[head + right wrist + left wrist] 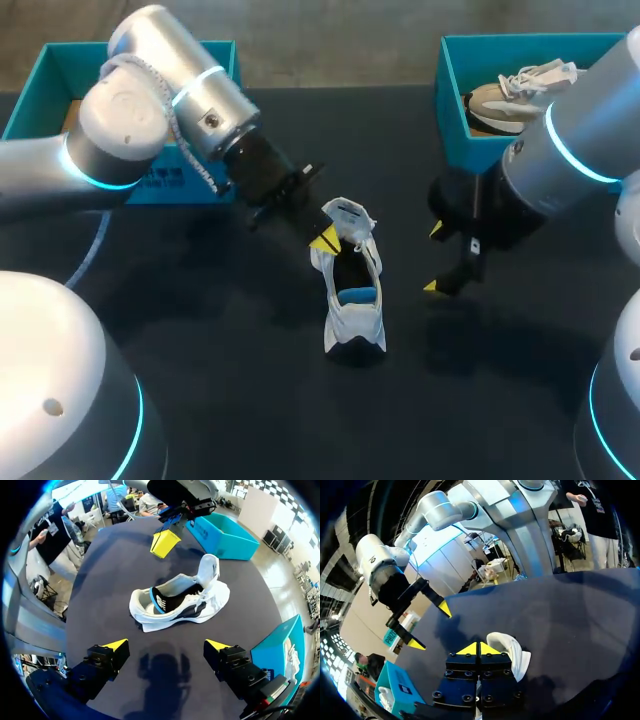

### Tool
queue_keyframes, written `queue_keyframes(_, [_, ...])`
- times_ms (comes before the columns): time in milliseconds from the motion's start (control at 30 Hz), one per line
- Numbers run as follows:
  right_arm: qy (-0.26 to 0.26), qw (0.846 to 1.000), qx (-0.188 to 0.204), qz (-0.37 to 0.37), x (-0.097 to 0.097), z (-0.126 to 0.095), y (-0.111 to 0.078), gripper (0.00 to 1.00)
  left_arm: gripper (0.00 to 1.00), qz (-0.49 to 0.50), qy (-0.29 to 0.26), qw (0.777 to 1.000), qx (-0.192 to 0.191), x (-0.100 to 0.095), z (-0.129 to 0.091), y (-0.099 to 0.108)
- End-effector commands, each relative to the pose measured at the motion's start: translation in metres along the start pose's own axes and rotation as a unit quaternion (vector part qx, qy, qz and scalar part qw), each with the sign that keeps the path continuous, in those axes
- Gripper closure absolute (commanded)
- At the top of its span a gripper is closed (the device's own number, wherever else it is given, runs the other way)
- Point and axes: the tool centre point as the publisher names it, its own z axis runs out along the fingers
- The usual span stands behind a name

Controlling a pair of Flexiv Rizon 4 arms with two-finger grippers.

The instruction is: Take the shoe out of the shoebox, open the shoe tongue, remove and reinsert the insole, then place the shoe into the shoebox

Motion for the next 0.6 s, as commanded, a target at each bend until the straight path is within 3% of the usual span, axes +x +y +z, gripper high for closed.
queue_keyframes(33, [0.0,1.0,0.0,0.002,-0.002,-0.026,-0.01,0.0,1.0,0.007,0.086,0.996,0.006,-0.013,-0.001,0.013])
queue_keyframes(333, [-0.001,1.0,0.016,0.003,-0.015,-0.072,-0.017,0.0,1.0,0.018,0.16,0.987,-0.005,-0.02,-0.003,0.024])
queue_keyframes(600, [-0.028,0.999,0.029,-0.002,-0.023,-0.115,-0.022,0.0,1.0,0.031,0.23,0.972,-0.045,-0.021,0.002,0.033])
